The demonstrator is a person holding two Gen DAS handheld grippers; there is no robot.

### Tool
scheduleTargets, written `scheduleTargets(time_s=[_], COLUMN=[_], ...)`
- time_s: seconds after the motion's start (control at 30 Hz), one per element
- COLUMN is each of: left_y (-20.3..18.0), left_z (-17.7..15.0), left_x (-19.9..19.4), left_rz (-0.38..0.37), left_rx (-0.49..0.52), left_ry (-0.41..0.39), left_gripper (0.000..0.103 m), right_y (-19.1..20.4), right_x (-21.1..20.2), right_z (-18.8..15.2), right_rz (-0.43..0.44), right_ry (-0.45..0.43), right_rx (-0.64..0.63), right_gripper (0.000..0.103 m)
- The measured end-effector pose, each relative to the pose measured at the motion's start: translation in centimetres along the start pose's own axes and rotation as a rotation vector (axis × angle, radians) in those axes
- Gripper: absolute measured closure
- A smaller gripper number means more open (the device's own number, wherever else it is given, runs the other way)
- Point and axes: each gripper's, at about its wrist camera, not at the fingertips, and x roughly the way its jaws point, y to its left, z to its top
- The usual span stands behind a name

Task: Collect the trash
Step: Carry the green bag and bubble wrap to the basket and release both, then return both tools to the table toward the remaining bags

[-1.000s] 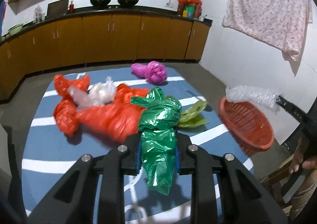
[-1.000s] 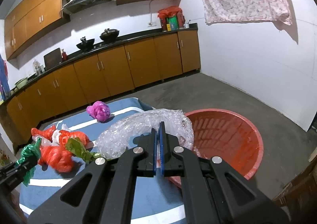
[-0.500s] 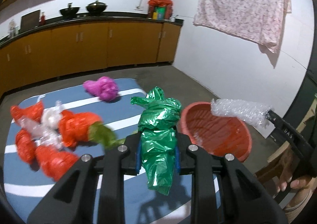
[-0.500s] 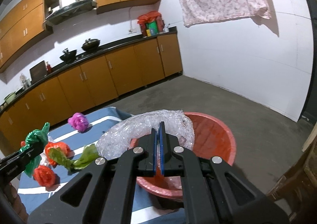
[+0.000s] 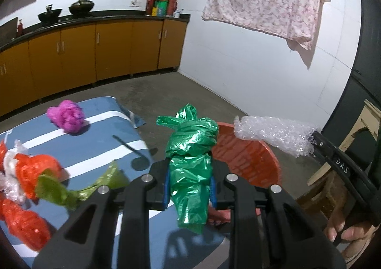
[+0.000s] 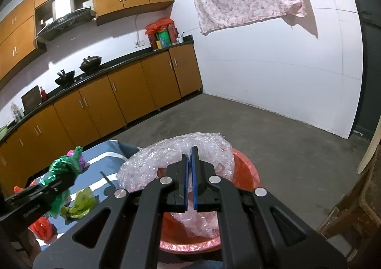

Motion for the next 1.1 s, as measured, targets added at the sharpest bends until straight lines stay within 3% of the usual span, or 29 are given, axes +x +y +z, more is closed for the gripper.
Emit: scheduleTargets(time_s=[0.67,0.7,0.77,0.8,0.83,0.93,0.97,1.1], left_y=[-3.8,-3.9,-3.8,-3.7,-3.4,-2.5,-2.1,-0.5], left_z=[0.7,0.6,0.5,0.5,0.4,0.2,0.1,-0.2], left_x=[6.8,7.1,7.5,7.5,7.5,7.6,7.5,6.6], left_rz=[-0.087,-0.089,-0.087,-0.081,-0.076,-0.064,-0.058,-0.02], left_rx=[0.066,0.067,0.063,0.058,0.051,0.03,0.022,-0.006], left_ry=[0.07,0.072,0.075,0.074,0.071,0.083,0.086,0.082], left_gripper=[0.076,0.074,0.054,0.049,0.045,0.04,0.038,0.031], right_y=[-1.5,-1.5,-1.6,-1.7,-1.9,-2.5,-2.7,-2.8], right_x=[3.0,3.3,3.7,3.8,4.0,3.7,3.5,3.0], right_z=[-0.2,-0.4,-0.6,-0.7,-1.0,-1.7,-1.9,-2.0], right_rz=[-0.008,0.0,0.009,0.012,0.012,-0.003,-0.008,-0.022], right_ry=[0.025,0.035,0.056,0.065,0.079,0.081,0.078,0.085], right_rx=[0.017,0.007,-0.002,-0.002,-0.003,0.004,0.006,-0.001], right_gripper=[0.1,0.1,0.099,0.099,0.093,0.054,0.049,0.048])
